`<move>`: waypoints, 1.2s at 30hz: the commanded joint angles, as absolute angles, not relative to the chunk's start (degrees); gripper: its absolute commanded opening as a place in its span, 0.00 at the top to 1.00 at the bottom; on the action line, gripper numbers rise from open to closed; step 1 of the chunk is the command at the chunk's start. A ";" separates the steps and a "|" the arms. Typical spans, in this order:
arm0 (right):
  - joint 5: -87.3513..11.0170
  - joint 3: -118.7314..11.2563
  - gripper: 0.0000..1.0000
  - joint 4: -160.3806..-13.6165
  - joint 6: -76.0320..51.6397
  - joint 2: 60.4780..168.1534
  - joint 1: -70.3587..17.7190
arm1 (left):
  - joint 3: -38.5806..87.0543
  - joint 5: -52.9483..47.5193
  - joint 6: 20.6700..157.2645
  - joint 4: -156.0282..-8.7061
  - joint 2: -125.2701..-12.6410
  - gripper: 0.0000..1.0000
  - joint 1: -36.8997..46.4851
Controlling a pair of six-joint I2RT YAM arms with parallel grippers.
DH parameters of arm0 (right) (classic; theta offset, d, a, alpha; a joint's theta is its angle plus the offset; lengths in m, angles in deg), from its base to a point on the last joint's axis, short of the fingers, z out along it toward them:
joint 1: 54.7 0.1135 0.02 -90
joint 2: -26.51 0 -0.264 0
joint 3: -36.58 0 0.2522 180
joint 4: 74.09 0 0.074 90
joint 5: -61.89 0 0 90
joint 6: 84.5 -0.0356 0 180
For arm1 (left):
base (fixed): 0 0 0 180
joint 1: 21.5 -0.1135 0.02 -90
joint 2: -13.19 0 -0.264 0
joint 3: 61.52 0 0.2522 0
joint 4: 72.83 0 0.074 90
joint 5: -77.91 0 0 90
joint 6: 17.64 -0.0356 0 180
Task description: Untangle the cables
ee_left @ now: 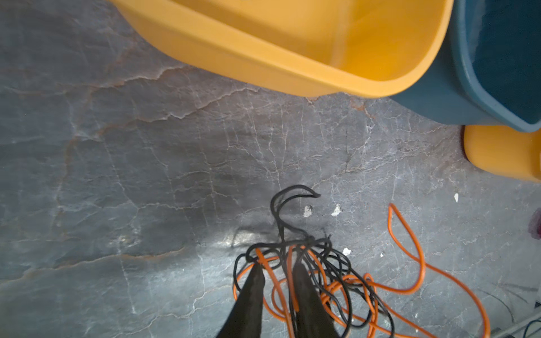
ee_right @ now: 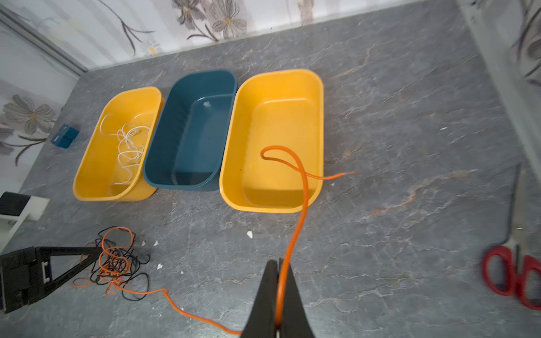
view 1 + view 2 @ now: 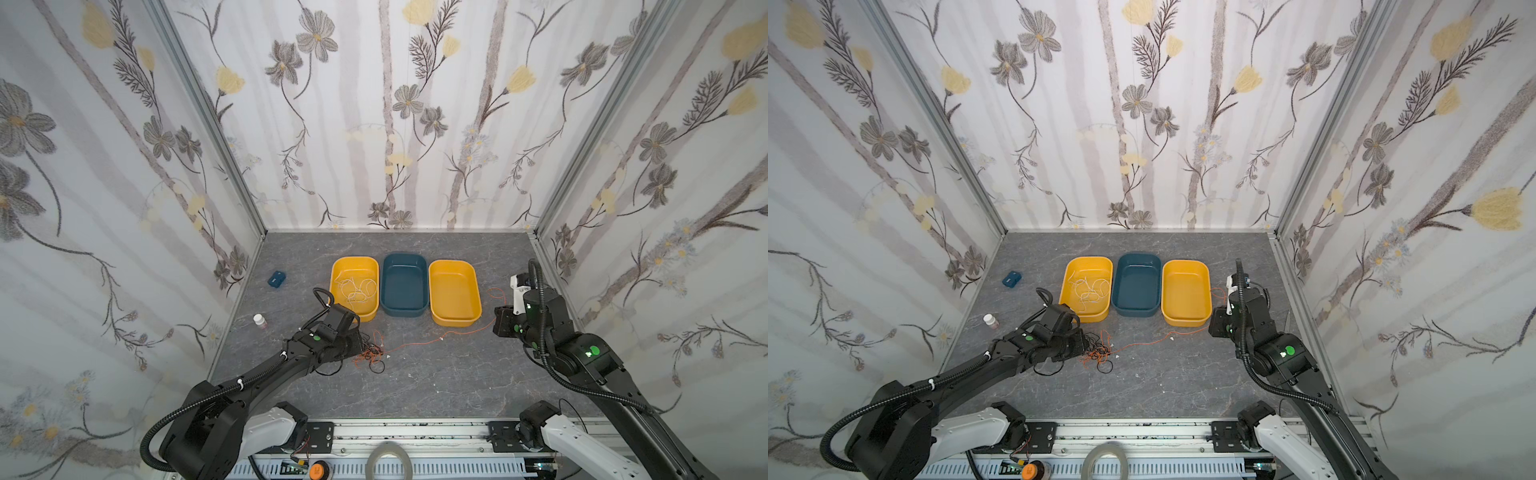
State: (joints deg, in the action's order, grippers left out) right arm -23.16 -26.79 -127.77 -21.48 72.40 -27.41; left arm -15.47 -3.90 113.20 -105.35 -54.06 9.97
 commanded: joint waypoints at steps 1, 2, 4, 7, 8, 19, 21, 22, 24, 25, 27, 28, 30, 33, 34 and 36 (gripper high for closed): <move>-31.27 -22.95 1.00 -122.07 -26.87 73.01 -26.89 | -15.51 -1.03 112.97 -103.77 -53.87 0.70 9.93; -31.62 -21.50 1.00 -121.49 -27.98 73.01 -26.71 | -15.32 -0.87 112.88 -103.90 -53.74 0.67 9.89; -31.61 -19.23 1.00 -121.07 -29.55 72.81 -26.16 | -14.74 -0.75 112.58 -104.62 -53.24 0.61 10.03; -29.32 -17.10 1.00 -123.79 -31.79 72.36 -25.75 | -12.93 -0.99 111.67 -106.86 -52.16 0.54 10.27; -28.47 -16.46 1.00 -125.02 -32.40 72.05 -25.75 | -12.09 -1.24 111.33 -107.81 -51.69 0.52 10.37; -23.90 -12.51 0.65 -134.90 -35.38 69.85 -25.45 | -8.96 -2.24 111.58 -109.65 -51.10 0.43 14.30; -23.21 -13.16 0.65 -135.23 -35.11 69.58 -24.78 | -9.36 -2.33 112.55 -108.64 -51.32 0.43 15.75; -23.11 -13.42 0.65 -134.88 -35.10 69.54 -24.24 | -9.56 -2.45 112.98 -108.22 -51.48 0.42 16.40; -23.10 -13.88 0.65 -132.85 -35.05 70.03 -21.98 | -10.24 -2.69 114.02 -106.91 -51.84 0.42 17.86; -23.17 -14.07 0.65 -131.56 -35.30 70.59 -20.87 | -10.65 -2.55 114.70 -105.93 -52.13 0.42 18.37; -24.95 -14.07 0.64 -126.49 -36.17 72.44 -18.40 | -11.70 -2.16 115.98 -103.69 -53.09 0.42 19.64; -26.30 -13.66 0.63 -123.16 -36.71 73.38 -17.48 | -11.95 -2.14 116.32 -103.09 -53.70 0.42 20.12; -30.21 -12.58 0.62 -114.79 -38.99 76.59 -15.69 | -12.47 -2.32 116.82 -101.65 -54.93 0.43 21.01; -33.34 -13.48 0.61 -106.43 -41.52 83.37 -13.78 | -13.20 -2.41 117.53 -99.58 -56.37 0.44 21.43; -33.48 -14.39 0.62 -105.15 -41.85 85.36 -12.92 | -13.34 -2.49 117.62 -99.18 -56.74 0.45 21.56; -32.79 -16.30 0.61 -102.33 -42.39 89.59 -11.08 | -13.48 -2.58 117.62 -98.57 -57.45 0.45 21.74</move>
